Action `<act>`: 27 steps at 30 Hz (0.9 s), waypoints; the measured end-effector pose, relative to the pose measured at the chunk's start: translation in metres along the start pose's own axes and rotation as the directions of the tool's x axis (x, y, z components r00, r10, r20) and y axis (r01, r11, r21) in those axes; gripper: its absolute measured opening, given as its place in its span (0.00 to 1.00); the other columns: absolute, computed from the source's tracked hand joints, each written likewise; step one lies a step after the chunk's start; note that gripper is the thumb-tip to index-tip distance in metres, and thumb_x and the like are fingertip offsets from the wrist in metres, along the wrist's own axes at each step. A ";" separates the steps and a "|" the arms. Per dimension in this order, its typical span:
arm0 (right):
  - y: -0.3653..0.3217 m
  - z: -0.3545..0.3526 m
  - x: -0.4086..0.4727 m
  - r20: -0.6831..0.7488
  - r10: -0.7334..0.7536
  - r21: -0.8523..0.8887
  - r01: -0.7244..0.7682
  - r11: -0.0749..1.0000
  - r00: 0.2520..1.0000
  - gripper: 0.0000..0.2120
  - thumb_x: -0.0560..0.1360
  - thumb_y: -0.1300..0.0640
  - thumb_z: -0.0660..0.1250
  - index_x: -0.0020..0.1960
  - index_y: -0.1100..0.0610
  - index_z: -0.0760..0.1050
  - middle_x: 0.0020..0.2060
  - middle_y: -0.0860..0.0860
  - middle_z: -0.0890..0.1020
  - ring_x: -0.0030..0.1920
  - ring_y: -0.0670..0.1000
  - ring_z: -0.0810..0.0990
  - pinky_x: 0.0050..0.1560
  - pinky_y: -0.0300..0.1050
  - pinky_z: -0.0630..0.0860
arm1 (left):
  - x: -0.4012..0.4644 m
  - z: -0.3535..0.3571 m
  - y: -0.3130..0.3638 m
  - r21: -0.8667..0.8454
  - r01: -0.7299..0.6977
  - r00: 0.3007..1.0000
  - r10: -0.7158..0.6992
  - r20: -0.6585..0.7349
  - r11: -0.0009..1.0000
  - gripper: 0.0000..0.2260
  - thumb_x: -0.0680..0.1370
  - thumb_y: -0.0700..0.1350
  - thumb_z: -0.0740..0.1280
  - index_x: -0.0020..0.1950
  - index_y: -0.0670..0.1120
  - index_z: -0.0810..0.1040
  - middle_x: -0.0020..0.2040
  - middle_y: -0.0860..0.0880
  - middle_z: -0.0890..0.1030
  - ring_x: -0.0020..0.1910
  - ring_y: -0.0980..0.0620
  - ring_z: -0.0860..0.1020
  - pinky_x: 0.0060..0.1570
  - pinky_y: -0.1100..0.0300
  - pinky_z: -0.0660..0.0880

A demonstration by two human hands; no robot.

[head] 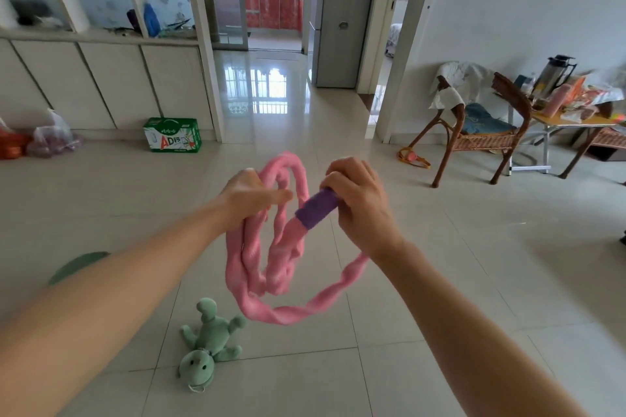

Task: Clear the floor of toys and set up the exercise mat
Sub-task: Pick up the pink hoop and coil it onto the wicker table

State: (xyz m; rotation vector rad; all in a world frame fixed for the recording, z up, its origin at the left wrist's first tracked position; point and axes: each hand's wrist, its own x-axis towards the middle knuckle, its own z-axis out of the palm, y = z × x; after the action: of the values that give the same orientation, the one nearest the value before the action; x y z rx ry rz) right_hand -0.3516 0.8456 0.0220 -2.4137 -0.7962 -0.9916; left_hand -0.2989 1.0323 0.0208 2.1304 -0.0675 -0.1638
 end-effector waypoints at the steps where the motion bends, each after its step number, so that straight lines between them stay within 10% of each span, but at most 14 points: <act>1: 0.000 -0.003 0.004 -0.024 0.025 0.035 -0.024 0.999 0.999 0.09 0.63 0.75 0.68 0.40 0.65 0.78 0.41 0.60 0.79 0.41 0.60 0.78 0.40 0.53 0.77 | -0.002 -0.002 0.001 -0.023 -0.012 1.000 0.012 0.015 1.000 0.11 0.67 0.47 0.74 0.33 0.43 0.76 0.26 0.47 0.75 0.21 0.54 0.73 0.23 0.65 0.70; 8: -0.012 -0.012 0.029 0.018 -0.117 0.110 0.115 0.987 0.993 0.07 0.69 0.72 0.67 0.45 0.64 0.81 0.49 0.63 0.79 0.50 0.61 0.79 0.47 0.53 0.78 | -0.017 -0.001 0.028 -0.174 -0.110 0.982 0.134 0.134 0.979 0.21 0.60 0.64 0.71 0.34 0.48 0.74 0.26 0.54 0.76 0.27 0.57 0.72 0.26 0.65 0.69; 16: -0.008 -0.012 0.034 0.272 0.154 0.315 -0.239 0.919 0.950 0.35 0.61 0.53 0.78 0.65 0.54 0.69 0.53 0.50 0.80 0.55 0.52 0.78 0.60 0.50 0.71 | -0.027 -0.007 0.032 -0.425 0.018 0.876 0.191 0.443 0.905 0.32 0.64 0.76 0.56 0.39 0.48 0.78 0.28 0.49 0.76 0.24 0.53 0.74 0.26 0.62 0.74; 20: 0.006 -0.013 0.024 0.343 0.294 0.428 -0.428 0.797 0.892 0.38 0.57 0.54 0.81 0.62 0.57 0.69 0.47 0.46 0.78 0.49 0.52 0.81 0.54 0.53 0.77 | -0.032 -0.002 0.041 -0.337 -0.072 0.808 0.253 0.532 0.939 0.27 0.58 0.59 0.77 0.45 0.42 0.76 0.32 0.50 0.76 0.29 0.52 0.73 0.29 0.61 0.75; 24: 0.023 0.001 0.005 0.375 0.371 0.323 -0.495 0.806 0.849 0.44 0.56 0.44 0.79 0.67 0.52 0.66 0.56 0.47 0.77 0.58 0.52 0.75 0.64 0.54 0.69 | -0.036 0.015 0.042 -0.305 0.008 0.873 0.143 0.467 0.952 0.22 0.58 0.48 0.73 0.48 0.40 0.75 0.34 0.47 0.77 0.30 0.51 0.74 0.28 0.60 0.74; 27: 0.036 0.024 -0.039 0.341 0.587 0.395 -0.678 0.620 0.734 0.47 0.60 0.52 0.79 0.72 0.55 0.59 0.65 0.55 0.69 0.66 0.56 0.68 0.66 0.56 0.66 | -0.038 0.024 0.039 -0.293 0.021 0.917 0.098 0.388 0.956 0.18 0.60 0.43 0.72 0.46 0.41 0.73 0.34 0.47 0.75 0.29 0.52 0.74 0.27 0.60 0.75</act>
State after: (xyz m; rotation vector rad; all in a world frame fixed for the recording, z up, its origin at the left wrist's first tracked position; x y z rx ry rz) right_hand -0.3391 0.8182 -0.0278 -2.0643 -0.1427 -0.2309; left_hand -0.3394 0.9954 0.0442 1.7702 -0.3075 -0.5521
